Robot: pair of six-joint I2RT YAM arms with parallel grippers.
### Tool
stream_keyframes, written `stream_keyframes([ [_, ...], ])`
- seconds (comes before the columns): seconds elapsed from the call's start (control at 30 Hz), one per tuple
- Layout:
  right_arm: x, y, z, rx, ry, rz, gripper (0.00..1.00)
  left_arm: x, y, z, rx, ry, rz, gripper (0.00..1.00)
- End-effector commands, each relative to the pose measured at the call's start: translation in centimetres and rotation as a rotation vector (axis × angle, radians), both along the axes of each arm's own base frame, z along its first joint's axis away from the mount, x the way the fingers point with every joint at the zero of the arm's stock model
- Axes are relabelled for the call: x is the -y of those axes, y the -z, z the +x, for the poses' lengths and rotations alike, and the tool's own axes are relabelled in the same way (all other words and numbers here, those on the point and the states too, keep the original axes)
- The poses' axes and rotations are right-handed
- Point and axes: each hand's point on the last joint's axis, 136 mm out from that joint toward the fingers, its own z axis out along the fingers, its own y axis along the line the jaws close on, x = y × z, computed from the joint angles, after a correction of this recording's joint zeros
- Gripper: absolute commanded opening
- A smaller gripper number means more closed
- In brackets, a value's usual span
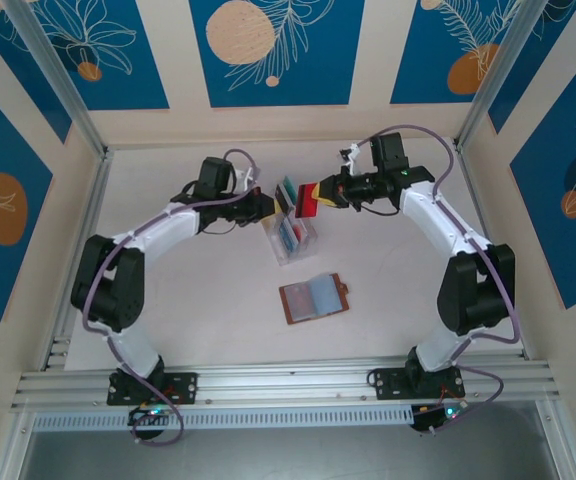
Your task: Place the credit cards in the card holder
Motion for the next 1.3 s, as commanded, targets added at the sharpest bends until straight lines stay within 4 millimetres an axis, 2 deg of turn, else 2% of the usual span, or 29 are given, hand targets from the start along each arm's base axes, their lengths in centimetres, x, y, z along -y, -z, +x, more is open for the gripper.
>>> stream_keyframes([
  [0.0,0.9,-0.8,-1.3,0.025,0.018,0.006,0.00,-1.5,0.2,-2.7,0.002,0.025,0.039,0.04],
  [0.13,1.7,-0.2,-3.4,0.038,0.028,-0.001,0.00,-2.8,1.8,-5.9,-0.012,0.029,0.106,0.04],
  [0.3,3.1,2.0,-6.4,0.010,0.059,-0.017,0.00,-3.5,3.9,-9.9,-0.047,0.054,0.190,0.04],
  [0.43,4.2,4.3,-8.9,-0.028,0.094,-0.019,0.00,-2.9,5.7,-12.6,-0.073,0.099,0.244,0.04],
  [0.57,4.9,6.7,-10.8,-0.073,0.123,-0.027,0.00,-1.2,7.7,-14.5,-0.110,0.148,0.267,0.04],
  [0.77,5.4,9.1,-12.3,-0.114,0.138,-0.031,0.00,2.2,10.0,-16.3,-0.150,0.199,0.276,0.05],
  [0.93,5.4,10.4,-12.7,-0.147,0.131,-0.020,0.00,3.9,11.8,-17.3,-0.184,0.215,0.289,0.05],
  [1.07,5.4,10.6,-12.9,-0.136,0.126,-0.018,0.00,4.2,13.5,-17.9,-0.222,0.208,0.306,0.04],
  [1.27,5.6,11.6,-13.2,-0.132,0.116,-0.055,0.00,3.5,15.7,-17.9,-0.238,0.200,0.375,0.04],
])
